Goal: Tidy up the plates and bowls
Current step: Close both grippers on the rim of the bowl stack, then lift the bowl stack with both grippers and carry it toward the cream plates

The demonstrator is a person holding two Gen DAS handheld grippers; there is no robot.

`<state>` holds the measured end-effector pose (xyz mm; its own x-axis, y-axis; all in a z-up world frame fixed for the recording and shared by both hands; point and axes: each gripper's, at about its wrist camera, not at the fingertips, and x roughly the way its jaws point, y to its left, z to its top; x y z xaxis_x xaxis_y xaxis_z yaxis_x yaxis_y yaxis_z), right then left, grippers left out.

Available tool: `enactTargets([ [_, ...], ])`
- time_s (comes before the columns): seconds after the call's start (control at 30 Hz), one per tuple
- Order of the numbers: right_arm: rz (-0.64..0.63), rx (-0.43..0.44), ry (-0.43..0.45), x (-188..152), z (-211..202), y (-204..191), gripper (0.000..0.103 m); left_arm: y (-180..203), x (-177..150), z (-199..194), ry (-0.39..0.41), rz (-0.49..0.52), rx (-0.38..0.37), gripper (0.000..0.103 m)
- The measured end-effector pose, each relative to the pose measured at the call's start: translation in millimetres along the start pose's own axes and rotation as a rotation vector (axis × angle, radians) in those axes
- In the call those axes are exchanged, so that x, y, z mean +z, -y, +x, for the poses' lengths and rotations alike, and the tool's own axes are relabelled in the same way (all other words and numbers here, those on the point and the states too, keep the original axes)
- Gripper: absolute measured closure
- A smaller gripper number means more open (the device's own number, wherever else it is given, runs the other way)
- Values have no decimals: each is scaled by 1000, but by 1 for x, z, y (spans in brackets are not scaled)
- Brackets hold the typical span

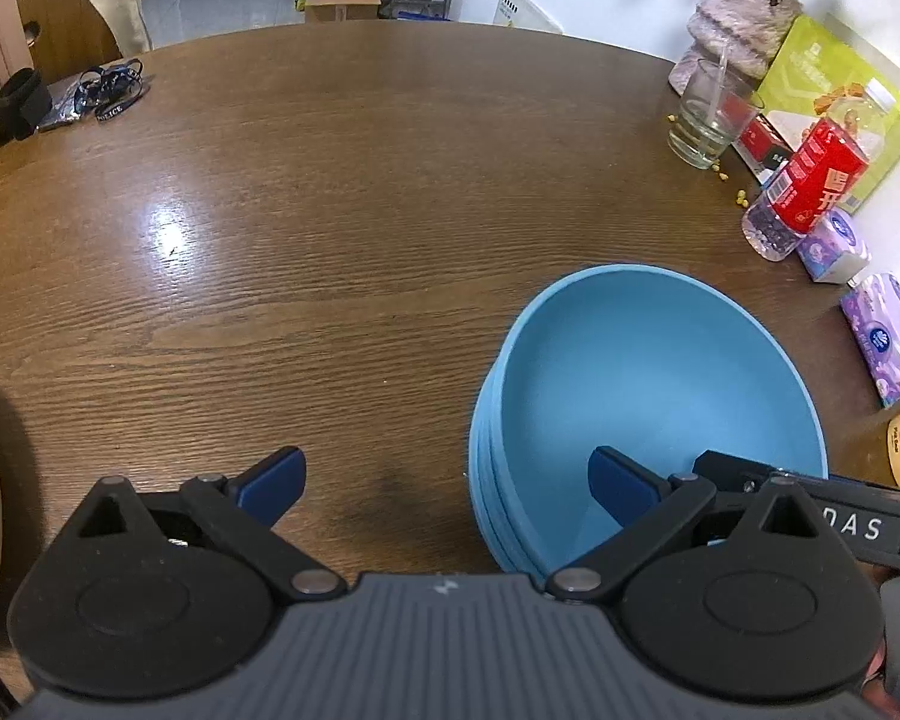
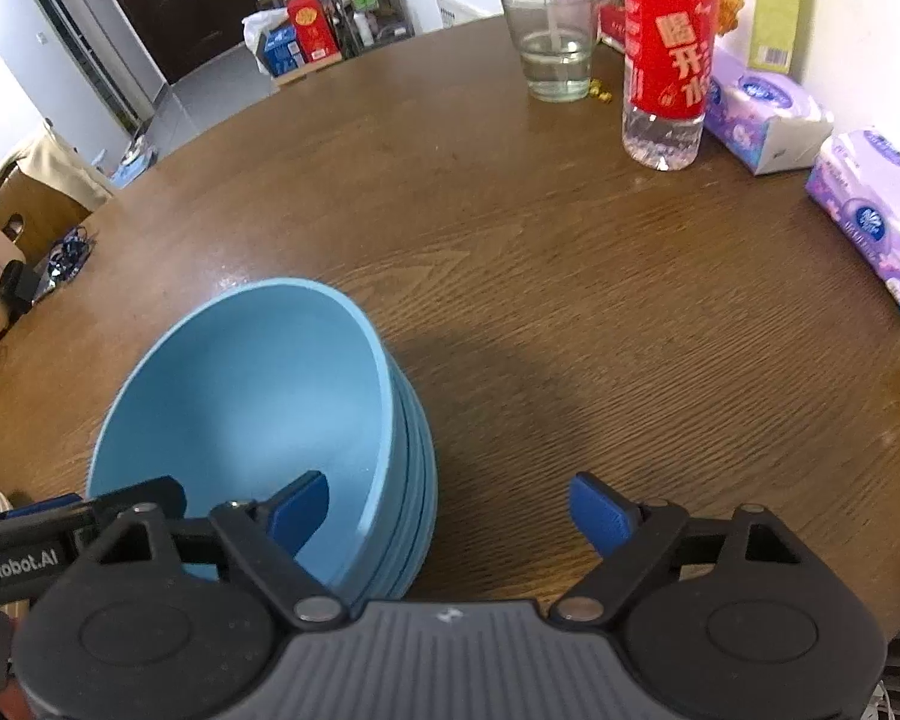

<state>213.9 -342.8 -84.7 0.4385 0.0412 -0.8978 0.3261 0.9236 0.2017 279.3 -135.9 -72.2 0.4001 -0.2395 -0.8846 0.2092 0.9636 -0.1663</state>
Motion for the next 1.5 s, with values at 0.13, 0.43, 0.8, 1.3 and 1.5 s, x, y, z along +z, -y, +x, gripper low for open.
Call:
enactTargets([
  [0.13, 13, 10, -30, 4, 11, 3, 24, 0, 3, 6, -16, -8, 3, 4],
  [0.43, 45, 67, -85, 7, 28, 9, 32, -5, 6, 23, -92, -53, -23, 22],
  [0.8, 72, 157, -108, 9, 36, 9, 49, -16, 5, 35, -144, -131, -119, 46],
  [1.3, 94, 221, -96, 7, 33, 12, 67, -10, 6, 37, -146, -148, -185, 64],
  [1.5, 75, 227, -76, 6, 26, 7, 67, -14, 2, 28, -117, -151, -186, 64],
])
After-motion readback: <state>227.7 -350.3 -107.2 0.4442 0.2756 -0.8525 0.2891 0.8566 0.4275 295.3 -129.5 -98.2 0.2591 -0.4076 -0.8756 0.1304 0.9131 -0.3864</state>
